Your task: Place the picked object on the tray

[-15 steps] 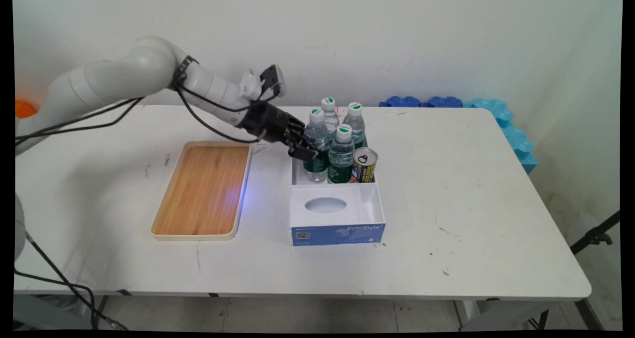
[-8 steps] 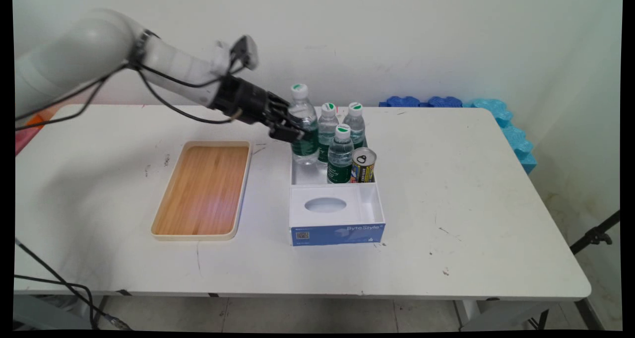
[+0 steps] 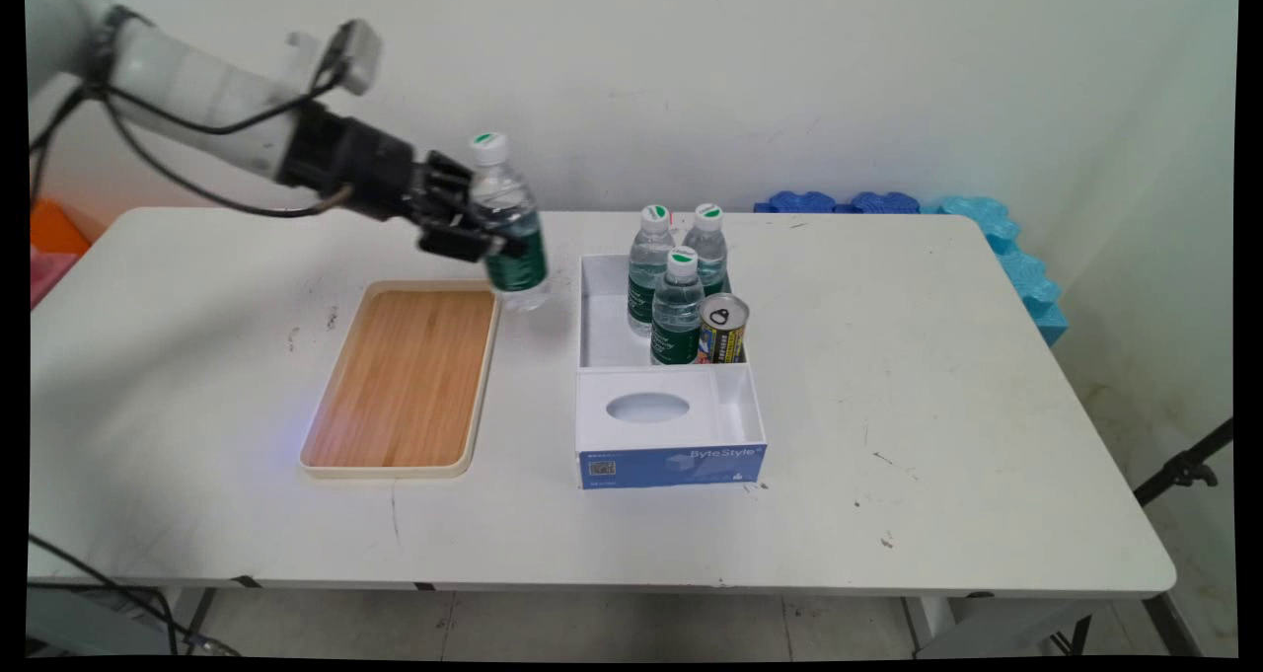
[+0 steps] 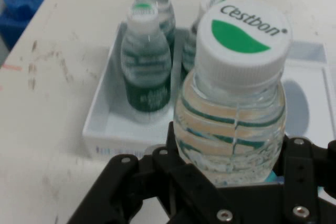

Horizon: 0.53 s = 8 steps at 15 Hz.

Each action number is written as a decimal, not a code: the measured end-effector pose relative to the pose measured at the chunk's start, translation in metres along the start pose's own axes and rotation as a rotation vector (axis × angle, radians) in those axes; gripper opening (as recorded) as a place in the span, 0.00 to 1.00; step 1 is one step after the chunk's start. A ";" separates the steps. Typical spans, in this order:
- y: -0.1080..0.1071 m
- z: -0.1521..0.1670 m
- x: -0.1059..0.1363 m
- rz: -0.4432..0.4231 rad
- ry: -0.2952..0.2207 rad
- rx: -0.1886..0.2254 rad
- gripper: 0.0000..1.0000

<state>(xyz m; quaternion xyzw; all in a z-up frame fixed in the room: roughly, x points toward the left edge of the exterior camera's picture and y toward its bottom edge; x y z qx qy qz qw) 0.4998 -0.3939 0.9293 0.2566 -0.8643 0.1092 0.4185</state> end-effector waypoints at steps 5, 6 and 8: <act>0.004 -0.030 -0.037 0.012 -0.043 -0.020 0.00; 0.006 -0.032 -0.043 0.017 -0.050 -0.024 0.00; 0.009 -0.036 -0.061 0.034 -0.067 -0.033 0.00</act>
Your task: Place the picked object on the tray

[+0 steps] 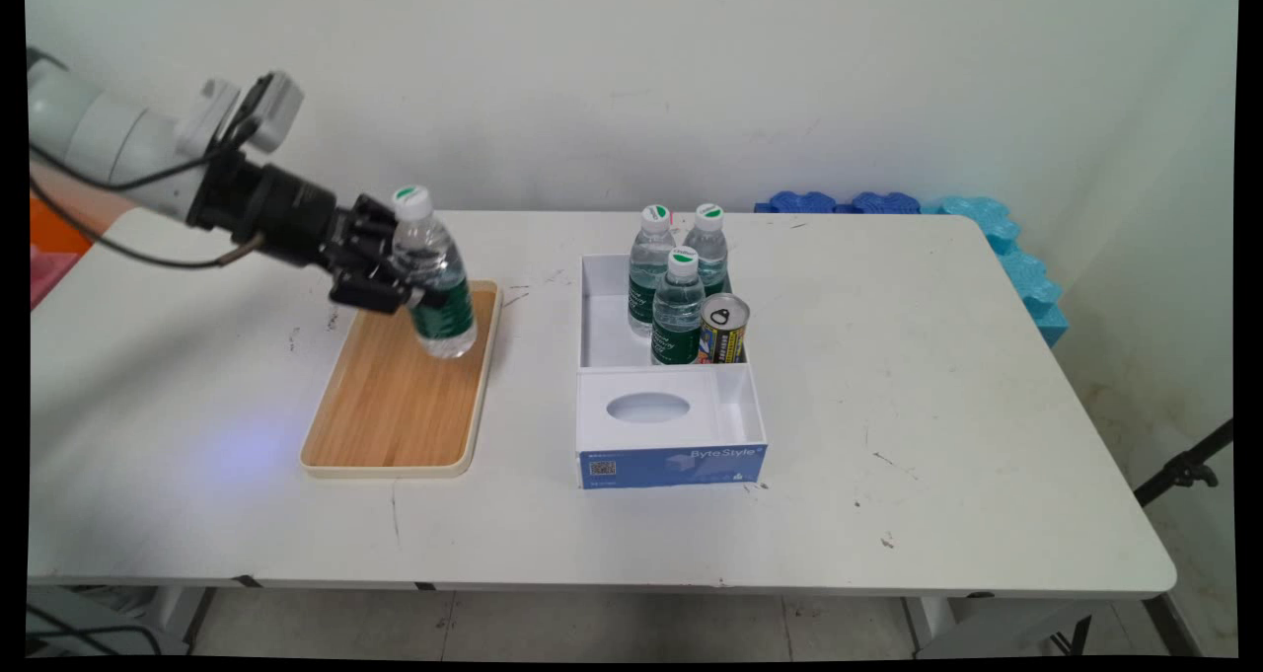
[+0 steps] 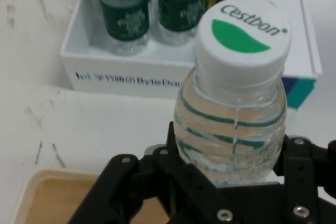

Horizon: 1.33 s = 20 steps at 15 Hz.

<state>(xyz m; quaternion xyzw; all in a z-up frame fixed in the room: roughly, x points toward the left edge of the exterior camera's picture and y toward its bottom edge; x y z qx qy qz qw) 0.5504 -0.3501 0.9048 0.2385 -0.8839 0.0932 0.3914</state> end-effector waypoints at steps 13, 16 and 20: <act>0.016 0.042 -0.072 0.044 -0.061 -0.050 0.00; 0.015 0.048 -0.077 0.047 -0.056 -0.046 0.00; 0.013 0.052 -0.082 0.050 -0.051 -0.042 1.00</act>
